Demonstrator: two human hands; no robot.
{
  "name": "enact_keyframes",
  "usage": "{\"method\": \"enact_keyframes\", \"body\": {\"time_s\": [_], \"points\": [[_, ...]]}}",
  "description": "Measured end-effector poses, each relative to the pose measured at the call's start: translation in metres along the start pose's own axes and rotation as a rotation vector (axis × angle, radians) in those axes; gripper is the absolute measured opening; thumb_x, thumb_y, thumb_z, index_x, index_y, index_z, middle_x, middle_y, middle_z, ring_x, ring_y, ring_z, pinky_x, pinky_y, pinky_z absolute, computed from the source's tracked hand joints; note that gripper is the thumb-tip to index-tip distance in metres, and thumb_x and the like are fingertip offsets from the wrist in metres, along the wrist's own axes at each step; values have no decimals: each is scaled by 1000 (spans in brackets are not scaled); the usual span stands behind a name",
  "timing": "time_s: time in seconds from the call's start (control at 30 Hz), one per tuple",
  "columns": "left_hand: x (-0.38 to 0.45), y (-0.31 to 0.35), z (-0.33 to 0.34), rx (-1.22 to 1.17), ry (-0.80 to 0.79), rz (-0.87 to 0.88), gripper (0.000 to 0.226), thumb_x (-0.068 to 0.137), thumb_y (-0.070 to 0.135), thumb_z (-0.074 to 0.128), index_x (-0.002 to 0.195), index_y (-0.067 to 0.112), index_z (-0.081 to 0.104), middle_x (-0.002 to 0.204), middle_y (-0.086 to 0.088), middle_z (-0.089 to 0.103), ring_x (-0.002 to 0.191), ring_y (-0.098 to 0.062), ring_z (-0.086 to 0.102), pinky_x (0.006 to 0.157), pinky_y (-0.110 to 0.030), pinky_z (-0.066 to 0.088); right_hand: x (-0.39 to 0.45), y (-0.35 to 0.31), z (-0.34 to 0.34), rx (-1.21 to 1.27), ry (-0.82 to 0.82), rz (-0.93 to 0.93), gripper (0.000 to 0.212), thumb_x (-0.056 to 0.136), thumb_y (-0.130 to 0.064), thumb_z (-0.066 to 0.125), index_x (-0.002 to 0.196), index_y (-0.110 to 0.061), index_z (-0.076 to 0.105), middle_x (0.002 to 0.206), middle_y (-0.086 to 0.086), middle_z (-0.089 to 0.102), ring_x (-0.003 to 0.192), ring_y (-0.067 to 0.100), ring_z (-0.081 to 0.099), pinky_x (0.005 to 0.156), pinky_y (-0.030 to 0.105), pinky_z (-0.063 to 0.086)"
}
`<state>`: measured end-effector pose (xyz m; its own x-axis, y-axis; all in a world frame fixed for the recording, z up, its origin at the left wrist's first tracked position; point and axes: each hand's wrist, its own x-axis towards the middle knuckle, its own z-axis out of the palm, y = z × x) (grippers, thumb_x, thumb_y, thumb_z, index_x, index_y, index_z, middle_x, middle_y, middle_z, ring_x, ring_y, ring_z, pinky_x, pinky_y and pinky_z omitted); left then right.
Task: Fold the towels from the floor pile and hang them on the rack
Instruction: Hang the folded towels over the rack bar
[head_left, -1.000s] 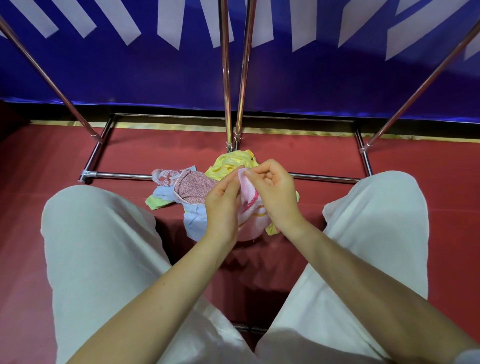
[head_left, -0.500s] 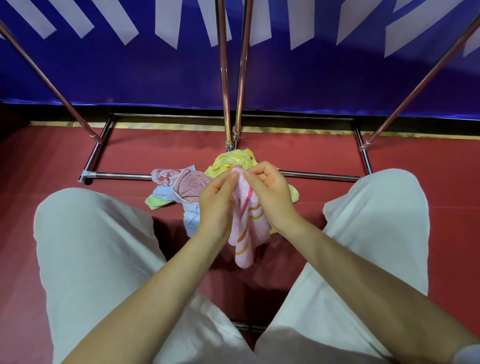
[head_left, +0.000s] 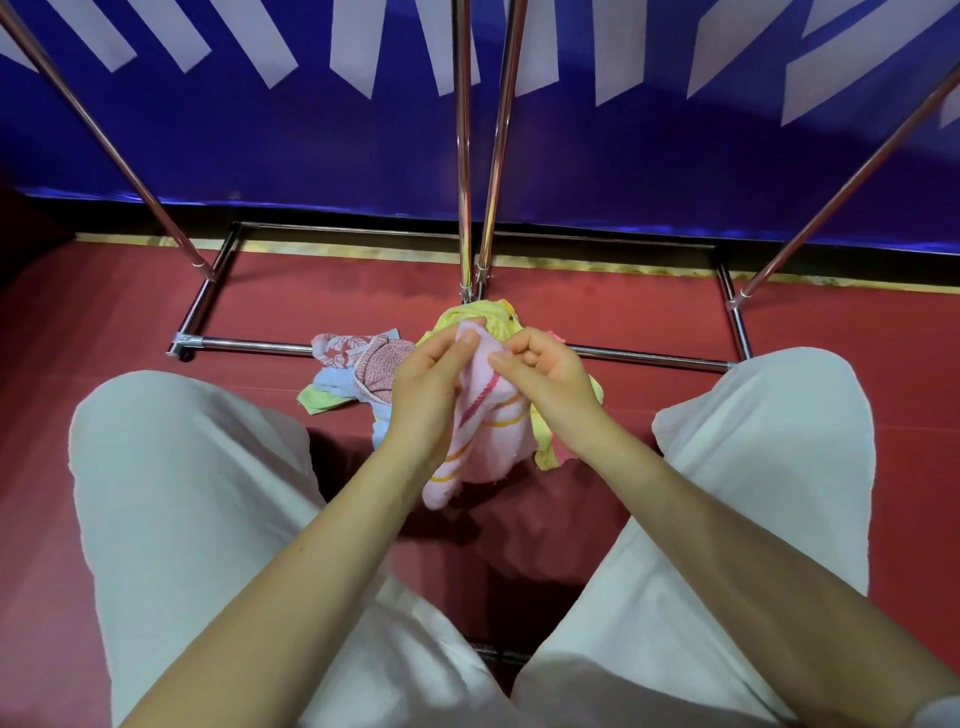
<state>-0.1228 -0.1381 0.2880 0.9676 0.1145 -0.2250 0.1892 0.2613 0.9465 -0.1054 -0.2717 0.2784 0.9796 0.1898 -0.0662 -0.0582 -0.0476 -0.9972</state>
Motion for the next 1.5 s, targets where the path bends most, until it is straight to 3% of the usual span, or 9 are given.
{"method": "enact_keyframes", "body": {"time_s": [0.17,0.27,0.5,0.67,0.77,0.97,1.13,1.27,1.5], "points": [[9,15,-16,-44,109,79,17,98,17,53,102,22,69,76,12,64,69,-3,58,68,-19,47,-1,12,-6,-281,-60,-90,21,87,-15,67,74,-3,55,64,-10,38,60,1,34,58,15,29],[11,21,-26,-87,154,91,17,100,18,50,105,22,66,71,14,63,63,0,57,61,-16,47,-5,23,-7,-373,-99,-75,33,89,-21,66,64,-13,46,59,-13,33,57,1,30,56,19,25],[21,29,-54,-216,246,151,17,100,19,50,107,20,65,89,4,62,78,-5,60,74,-21,49,-16,55,-20,-654,-187,22,36,87,-37,66,74,-5,54,62,4,48,60,15,43,58,35,35],[24,33,-76,-270,343,188,18,100,18,51,111,19,65,87,5,63,80,-6,58,78,-22,48,-24,61,-34,-914,-253,51,24,88,-38,65,73,-29,48,65,-10,48,67,15,44,54,27,26],[23,28,-82,-242,374,190,19,98,18,53,112,17,66,81,8,61,76,-5,56,75,-20,47,-26,65,-39,-947,-157,42,29,86,-39,66,99,-16,54,78,-1,58,69,18,48,58,31,25],[19,15,-96,-134,394,166,17,96,19,56,105,24,69,92,8,65,81,-4,59,77,-21,47,-24,64,-51,-828,6,49,39,85,-33,69,116,-14,54,79,-2,57,72,17,55,66,30,41],[13,4,-103,87,368,193,15,95,21,59,98,28,72,106,15,69,102,-3,61,91,-20,47,-20,70,-59,-883,40,135,22,84,-22,69,99,-6,64,78,2,62,78,24,61,69,31,42],[7,-1,-99,179,381,265,14,95,14,58,104,16,69,100,20,69,99,8,61,86,-11,44,-18,71,-66,-867,101,161,11,81,-13,70,88,-6,64,73,4,61,73,25,58,60,30,35],[4,-3,-98,308,392,448,17,94,12,57,102,23,69,99,14,65,97,3,60,91,-14,42,-9,63,-71,-1215,213,-41,8,75,-14,68,78,-9,63,81,11,58,85,34,53,63,34,36]]}}
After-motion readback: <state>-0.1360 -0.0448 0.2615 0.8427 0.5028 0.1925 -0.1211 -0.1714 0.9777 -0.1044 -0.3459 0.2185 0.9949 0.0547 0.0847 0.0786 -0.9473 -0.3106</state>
